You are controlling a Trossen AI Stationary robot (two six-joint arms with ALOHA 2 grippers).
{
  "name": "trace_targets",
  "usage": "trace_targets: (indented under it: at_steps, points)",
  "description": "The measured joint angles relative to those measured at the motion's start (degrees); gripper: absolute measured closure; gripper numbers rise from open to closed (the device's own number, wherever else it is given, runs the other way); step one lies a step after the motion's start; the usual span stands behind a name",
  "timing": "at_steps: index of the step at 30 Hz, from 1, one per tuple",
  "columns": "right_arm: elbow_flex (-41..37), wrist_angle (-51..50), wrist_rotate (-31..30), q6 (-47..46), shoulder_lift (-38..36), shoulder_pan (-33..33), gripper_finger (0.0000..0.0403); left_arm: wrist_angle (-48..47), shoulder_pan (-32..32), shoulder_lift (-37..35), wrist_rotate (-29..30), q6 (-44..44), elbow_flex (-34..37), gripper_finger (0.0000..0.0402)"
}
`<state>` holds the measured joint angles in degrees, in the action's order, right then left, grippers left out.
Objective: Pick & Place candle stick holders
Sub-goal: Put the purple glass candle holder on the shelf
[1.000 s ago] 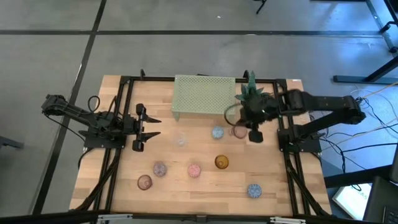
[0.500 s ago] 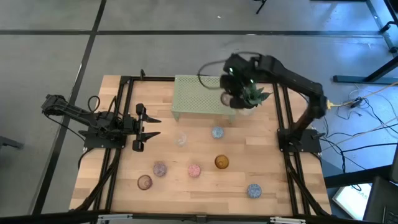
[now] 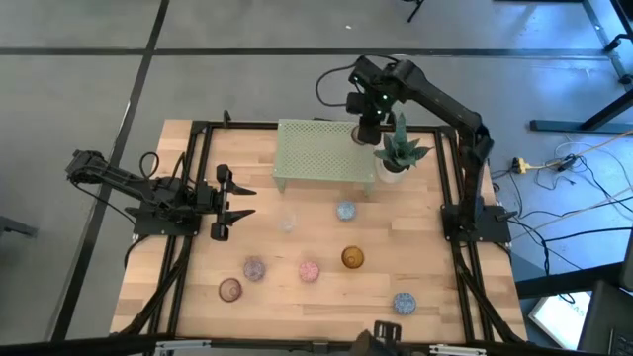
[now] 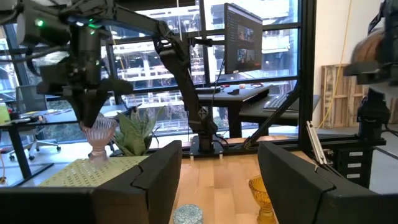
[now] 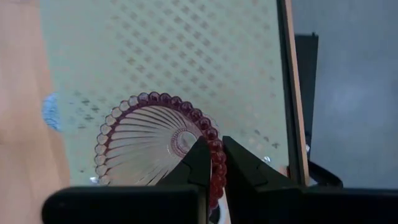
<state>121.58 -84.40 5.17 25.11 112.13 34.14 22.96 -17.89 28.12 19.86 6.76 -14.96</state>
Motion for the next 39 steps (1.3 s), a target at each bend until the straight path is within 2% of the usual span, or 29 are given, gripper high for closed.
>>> trace_targets:
  at_steps: [7, 14, 21, 30, 39]
  points:
    - [0.00, -0.19, 0.10, 0.24, 0.70, 1.39, 0.0360, 0.00, 0.00, 0.00, 0.00, -0.01, 0.00, 0.0192]
    - [0.00, 0.81, 1.66, 0.62, 0.70, 1.61, 0.0377, 0.00, 0.00, 0.00, 0.00, -0.02, 0.00, 0.0192]
    - [-0.02, 0.79, 0.83, 0.58, 0.70, 1.61, 0.0348, -0.02, 0.00, 0.00, 0.00, -0.09, 0.00, 0.0192]
    - [-0.07, 0.78, 1.05, 0.43, 0.70, 1.56, 0.0366, -0.02, 0.00, 0.00, 0.00, -0.17, 0.00, 0.0192]
    - [-0.07, 0.65, 3.62, 0.43, 1.88, 1.56, 0.0337, -0.02, 0.00, 0.00, 0.00, -0.17, 0.00, 0.0192]
